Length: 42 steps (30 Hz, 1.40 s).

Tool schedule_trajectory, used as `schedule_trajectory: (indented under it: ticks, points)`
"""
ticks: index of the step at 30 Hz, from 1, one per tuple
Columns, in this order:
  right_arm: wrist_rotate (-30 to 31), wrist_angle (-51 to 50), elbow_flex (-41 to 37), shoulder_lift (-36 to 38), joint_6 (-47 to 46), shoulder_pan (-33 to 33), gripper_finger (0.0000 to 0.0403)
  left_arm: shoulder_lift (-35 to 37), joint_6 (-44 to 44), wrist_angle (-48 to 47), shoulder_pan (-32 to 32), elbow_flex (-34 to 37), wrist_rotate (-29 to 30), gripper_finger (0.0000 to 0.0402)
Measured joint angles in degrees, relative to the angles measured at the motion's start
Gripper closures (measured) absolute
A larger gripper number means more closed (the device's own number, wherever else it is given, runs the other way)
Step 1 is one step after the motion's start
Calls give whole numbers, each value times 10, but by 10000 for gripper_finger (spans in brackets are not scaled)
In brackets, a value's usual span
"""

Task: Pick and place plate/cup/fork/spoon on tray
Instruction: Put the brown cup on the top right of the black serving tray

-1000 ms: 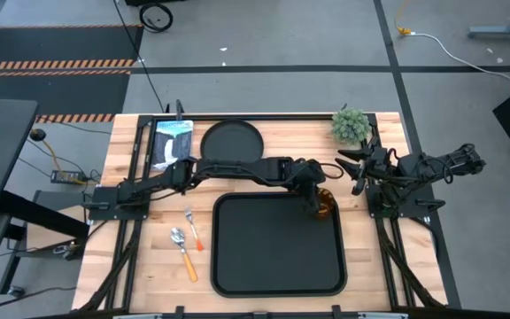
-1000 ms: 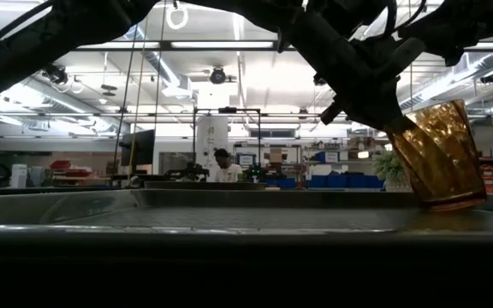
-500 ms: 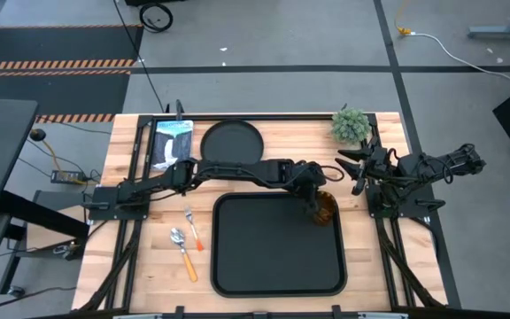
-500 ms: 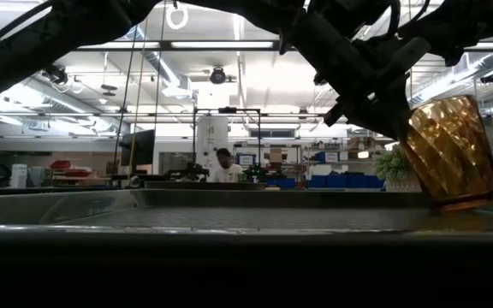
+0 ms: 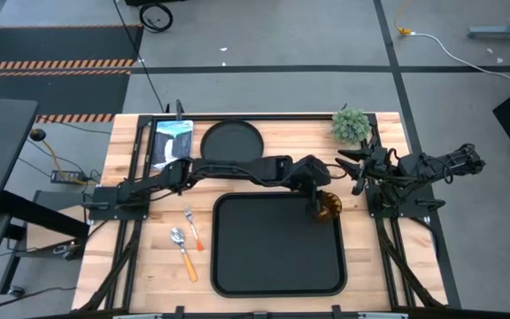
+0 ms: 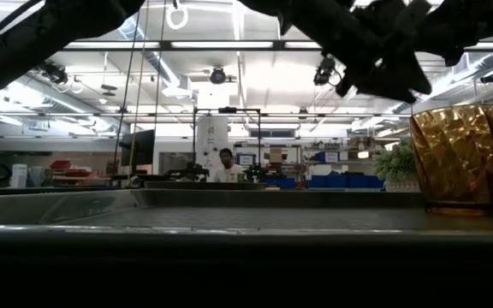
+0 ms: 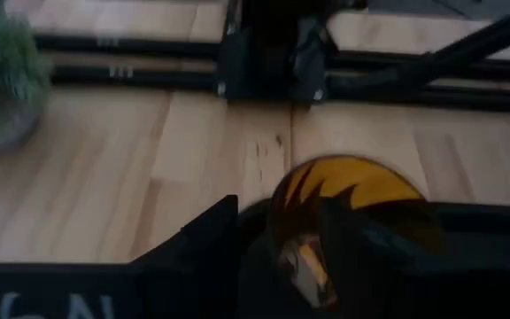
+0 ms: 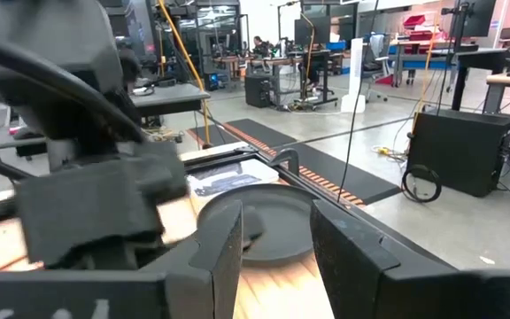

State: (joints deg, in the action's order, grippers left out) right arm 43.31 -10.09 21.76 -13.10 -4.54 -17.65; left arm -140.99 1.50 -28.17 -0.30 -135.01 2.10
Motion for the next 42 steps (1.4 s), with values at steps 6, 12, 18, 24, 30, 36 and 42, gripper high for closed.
schedule_trajectory:
  ticks: [6, 12, 18, 24, 30, 36, 42]
  points:
    - [0, -3, 0, 0, -4, 0, 261, 30, -176, -71, -27, 3, -72, 235]
    - [0, 2, 0, 0, -5, 0, 261, 33, -232, -104, -62, 12, -155, 235]
    - [0, -6, 0, -1, -15, 0, 261, 8, -197, -40, -71, 69, -151, 235]
    - [1, -7, 0, -4, -19, 0, 261, 10, -128, 64, -68, 142, -115, 235]
    - [1, -7, 0, -4, -20, 0, 261, 10, -84, 134, -65, 181, -81, 235]
    - [1, -6, 0, -4, -20, 0, 261, 10, -66, 167, -65, 193, -54, 235]
    - [1, -7, 0, -4, -20, 0, 261, 10, -66, 164, -61, 193, -12, 244]
